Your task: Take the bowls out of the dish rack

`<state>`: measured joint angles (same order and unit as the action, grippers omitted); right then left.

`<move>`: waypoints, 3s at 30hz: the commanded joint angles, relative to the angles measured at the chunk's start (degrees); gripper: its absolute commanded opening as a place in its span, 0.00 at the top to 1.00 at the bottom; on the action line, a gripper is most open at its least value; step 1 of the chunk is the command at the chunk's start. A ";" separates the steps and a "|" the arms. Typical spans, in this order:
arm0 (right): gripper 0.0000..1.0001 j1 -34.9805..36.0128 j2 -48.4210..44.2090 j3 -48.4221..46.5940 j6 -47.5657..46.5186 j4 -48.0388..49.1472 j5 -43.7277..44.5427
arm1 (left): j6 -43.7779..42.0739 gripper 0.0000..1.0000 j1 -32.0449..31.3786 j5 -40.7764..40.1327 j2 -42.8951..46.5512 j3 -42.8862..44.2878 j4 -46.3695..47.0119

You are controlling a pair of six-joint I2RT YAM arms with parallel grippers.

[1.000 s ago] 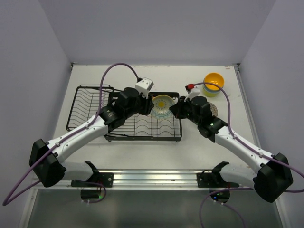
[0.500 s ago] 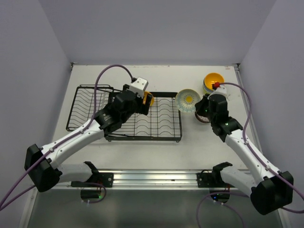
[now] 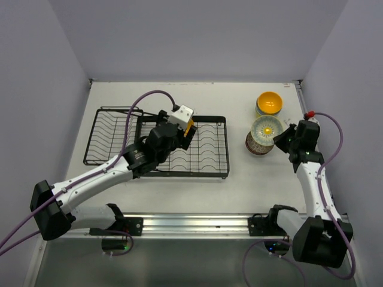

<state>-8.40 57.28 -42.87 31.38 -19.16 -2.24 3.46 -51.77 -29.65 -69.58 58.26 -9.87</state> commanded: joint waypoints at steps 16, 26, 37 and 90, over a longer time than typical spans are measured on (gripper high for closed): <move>1.00 -4.25 9.43 0.51 -0.44 2.90 -17.62 | -2.32 0.14 -1.14 -2.78 0.33 -0.60 3.89; 0.89 -4.60 8.99 -0.81 -1.40 0.88 -14.90 | -2.41 0.14 -1.23 -2.35 -0.29 -0.60 3.80; 0.49 -4.69 6.80 -1.95 -1.93 -0.53 -12.79 | -2.41 0.13 -1.23 -1.99 -0.99 -0.43 3.72; 0.67 -4.78 2.23 -1.95 -3.61 -0.62 -11.20 | -6.70 0.11 -1.49 -2.78 -3.46 -1.74 5.64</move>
<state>-13.15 62.67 -43.42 27.64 -22.13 -10.87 -0.08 -52.95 -31.38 -72.62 57.87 -8.54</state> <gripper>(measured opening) 0.310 0.884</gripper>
